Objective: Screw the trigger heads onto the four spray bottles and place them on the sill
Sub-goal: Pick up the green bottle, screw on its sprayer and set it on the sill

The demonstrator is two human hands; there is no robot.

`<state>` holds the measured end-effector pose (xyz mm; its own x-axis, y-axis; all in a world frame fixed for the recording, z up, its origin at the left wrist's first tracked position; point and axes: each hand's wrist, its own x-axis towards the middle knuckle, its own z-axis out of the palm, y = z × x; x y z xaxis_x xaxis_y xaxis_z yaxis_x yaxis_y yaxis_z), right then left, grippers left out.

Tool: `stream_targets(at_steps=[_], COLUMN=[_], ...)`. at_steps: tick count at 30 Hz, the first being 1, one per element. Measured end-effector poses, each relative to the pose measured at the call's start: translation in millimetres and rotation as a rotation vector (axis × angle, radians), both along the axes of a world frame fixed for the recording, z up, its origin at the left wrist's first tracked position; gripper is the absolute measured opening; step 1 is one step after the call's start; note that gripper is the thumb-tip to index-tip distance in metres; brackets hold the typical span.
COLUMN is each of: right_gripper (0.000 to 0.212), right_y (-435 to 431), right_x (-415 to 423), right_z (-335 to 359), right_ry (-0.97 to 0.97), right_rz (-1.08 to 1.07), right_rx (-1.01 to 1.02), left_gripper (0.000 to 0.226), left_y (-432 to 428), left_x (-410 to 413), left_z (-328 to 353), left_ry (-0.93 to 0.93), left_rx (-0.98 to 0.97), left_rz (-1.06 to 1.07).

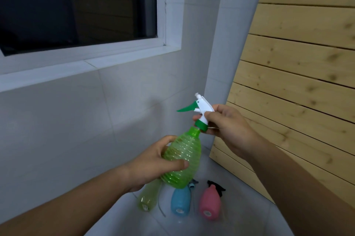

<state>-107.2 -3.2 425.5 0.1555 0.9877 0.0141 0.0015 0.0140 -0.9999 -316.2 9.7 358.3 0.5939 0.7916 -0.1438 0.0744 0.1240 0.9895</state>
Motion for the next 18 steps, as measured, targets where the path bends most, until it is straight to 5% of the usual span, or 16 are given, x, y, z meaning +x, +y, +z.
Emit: stream_targets(at_steps=[18], right_gripper=[0.026], right_y=[-4], right_x=[12], right_z=[-12], right_ry=[-0.340], right_rz=[0.204], right_rx=[0.006], left_gripper=[0.041], left_y=[-12], left_x=[8], left_z=[6], left_ry=[-0.012], left_rx=[-0.082], left_rz=[-0.020])
